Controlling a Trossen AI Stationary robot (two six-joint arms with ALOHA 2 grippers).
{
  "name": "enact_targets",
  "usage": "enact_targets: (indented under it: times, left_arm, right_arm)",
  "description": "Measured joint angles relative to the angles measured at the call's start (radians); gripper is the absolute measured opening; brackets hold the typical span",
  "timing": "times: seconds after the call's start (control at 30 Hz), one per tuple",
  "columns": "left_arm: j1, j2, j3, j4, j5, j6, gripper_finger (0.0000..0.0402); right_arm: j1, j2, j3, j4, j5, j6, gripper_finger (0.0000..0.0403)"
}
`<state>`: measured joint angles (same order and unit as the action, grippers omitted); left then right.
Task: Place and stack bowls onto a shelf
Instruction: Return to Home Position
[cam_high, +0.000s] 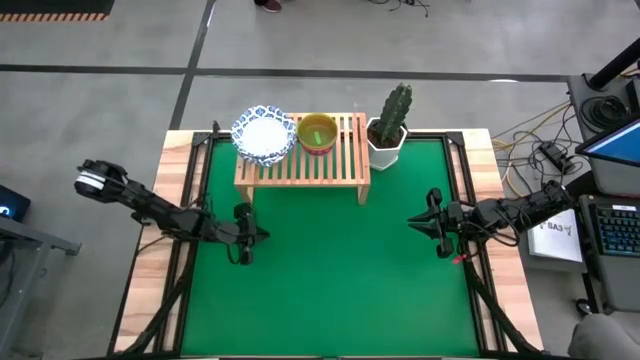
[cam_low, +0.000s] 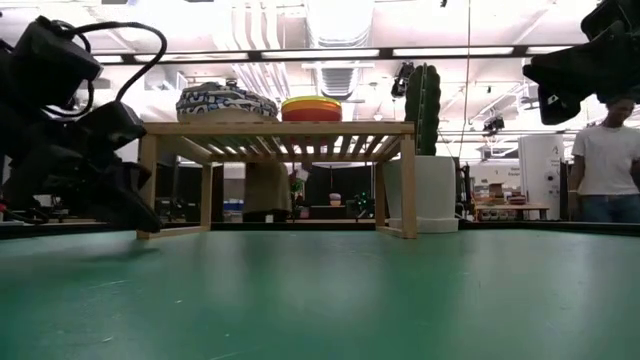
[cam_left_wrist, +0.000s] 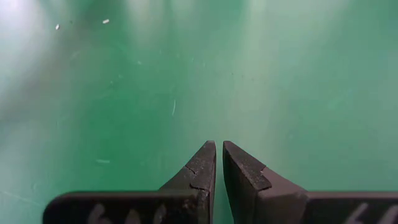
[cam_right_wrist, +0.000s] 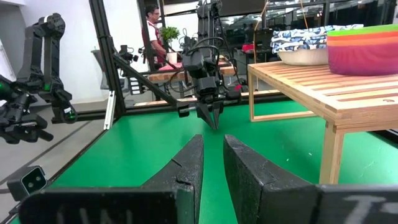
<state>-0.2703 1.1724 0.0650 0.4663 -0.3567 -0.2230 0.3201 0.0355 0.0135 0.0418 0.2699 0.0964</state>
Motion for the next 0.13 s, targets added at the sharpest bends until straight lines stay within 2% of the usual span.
enact_targets:
  times: [0.13]
  left_arm:
    - [0.000,0.027,0.000,0.003,0.000,0.000,0.0011]
  right_arm:
    - [0.000,0.000,0.000,0.000,0.000,-0.001,0.0052]
